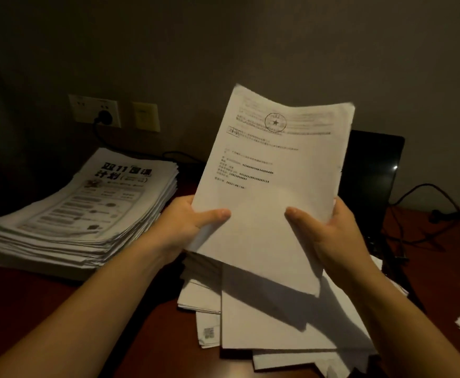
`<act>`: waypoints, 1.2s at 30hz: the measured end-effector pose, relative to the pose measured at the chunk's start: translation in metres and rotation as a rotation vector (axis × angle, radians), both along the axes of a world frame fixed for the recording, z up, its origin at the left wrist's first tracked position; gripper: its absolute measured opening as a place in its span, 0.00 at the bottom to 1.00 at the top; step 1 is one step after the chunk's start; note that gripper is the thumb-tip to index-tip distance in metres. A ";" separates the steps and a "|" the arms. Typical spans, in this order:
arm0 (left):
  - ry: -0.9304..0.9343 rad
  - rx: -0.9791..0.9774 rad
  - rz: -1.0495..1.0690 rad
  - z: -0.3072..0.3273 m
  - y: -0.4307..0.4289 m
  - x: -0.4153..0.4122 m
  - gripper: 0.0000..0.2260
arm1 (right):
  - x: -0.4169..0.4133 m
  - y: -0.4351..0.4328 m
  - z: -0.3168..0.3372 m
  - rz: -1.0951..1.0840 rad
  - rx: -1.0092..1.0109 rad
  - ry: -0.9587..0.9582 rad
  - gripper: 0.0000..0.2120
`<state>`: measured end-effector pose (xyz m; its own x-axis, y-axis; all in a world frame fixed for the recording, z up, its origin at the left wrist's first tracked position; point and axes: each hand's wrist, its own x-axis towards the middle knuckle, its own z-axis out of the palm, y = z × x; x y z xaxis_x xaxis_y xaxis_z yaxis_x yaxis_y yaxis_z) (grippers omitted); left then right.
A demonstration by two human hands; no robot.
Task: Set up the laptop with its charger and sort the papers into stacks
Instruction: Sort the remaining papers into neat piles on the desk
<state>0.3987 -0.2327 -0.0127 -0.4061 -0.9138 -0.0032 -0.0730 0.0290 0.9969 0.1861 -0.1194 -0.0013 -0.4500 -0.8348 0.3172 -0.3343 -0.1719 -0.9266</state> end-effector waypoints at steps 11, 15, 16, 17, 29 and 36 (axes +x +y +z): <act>-0.081 -0.055 0.204 0.031 -0.040 0.102 0.08 | 0.082 -0.073 0.008 0.121 0.027 -0.237 0.13; -0.169 -0.099 0.346 0.031 -0.059 0.153 0.24 | 0.127 -0.105 0.006 0.175 0.077 -0.198 0.24; -0.177 -0.107 0.379 0.029 -0.065 0.165 0.27 | 0.139 -0.113 0.005 0.190 0.098 -0.182 0.28; -0.183 -0.113 0.398 0.027 -0.069 0.176 0.29 | 0.149 -0.121 0.003 0.200 0.113 -0.169 0.32; -0.678 -0.258 0.487 0.003 -0.102 0.249 0.20 | 0.206 -0.166 -0.024 0.331 0.335 0.076 0.25; -1.151 -0.489 0.436 -0.008 -0.099 0.233 0.14 | 0.228 -0.163 -0.026 0.182 0.524 0.853 0.23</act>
<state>0.6321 -0.3313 -0.0207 -0.0682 -0.9734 0.2188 -0.9595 0.1240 0.2529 0.4145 -0.2825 -0.0276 -0.0970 -0.9941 0.0481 -0.9284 0.0730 -0.3643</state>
